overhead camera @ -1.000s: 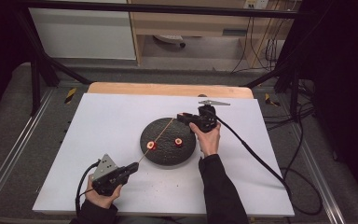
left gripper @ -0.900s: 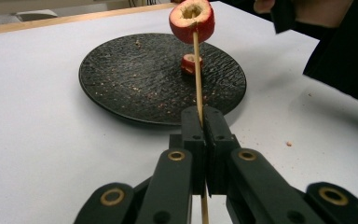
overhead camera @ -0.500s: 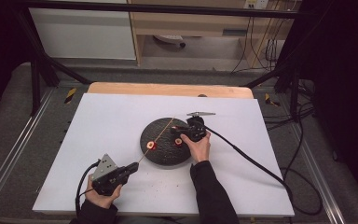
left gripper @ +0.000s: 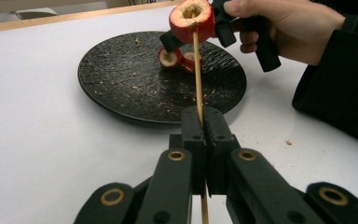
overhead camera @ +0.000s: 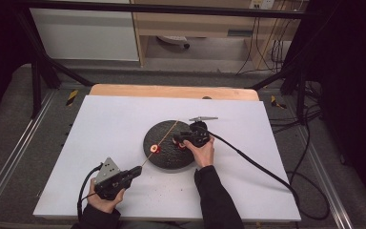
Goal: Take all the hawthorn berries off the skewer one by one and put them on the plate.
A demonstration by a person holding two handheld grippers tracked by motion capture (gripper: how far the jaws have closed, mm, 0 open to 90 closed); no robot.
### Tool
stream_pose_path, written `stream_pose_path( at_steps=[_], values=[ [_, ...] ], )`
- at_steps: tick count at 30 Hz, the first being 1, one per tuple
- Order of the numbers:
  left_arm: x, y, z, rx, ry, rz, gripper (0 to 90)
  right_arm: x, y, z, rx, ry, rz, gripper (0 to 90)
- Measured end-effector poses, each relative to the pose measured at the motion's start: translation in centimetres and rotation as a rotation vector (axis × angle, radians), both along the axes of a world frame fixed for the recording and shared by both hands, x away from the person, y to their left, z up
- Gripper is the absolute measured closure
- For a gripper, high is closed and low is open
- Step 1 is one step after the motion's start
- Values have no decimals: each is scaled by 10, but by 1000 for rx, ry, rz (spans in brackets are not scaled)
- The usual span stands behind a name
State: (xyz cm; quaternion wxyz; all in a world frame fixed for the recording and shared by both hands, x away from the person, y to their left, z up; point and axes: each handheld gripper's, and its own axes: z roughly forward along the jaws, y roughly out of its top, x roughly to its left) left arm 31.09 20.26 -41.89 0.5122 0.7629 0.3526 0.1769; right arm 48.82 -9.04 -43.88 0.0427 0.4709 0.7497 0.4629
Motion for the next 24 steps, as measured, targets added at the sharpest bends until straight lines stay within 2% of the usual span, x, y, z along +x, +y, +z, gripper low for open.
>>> stream_pose_path(
  at_steps=[5, 12, 16, 24],
  values=[
    [0, 0, 0, -2, -1, 2, 882, -8, -7, 14, 13, -40, 10, 454],
    [0, 0, 0, -1, 2, 1, 882, -26, -17, 32, 26, -84, 37, 233],
    [0, 0, 0, -1, 2, 2, 882, -36, -20, 39, 33, -105, 48, 139],
    [1, 0, 0, -1, 1, 5, 882, -60, -19, 47, 29, -119, 93, 35]
  ],
)
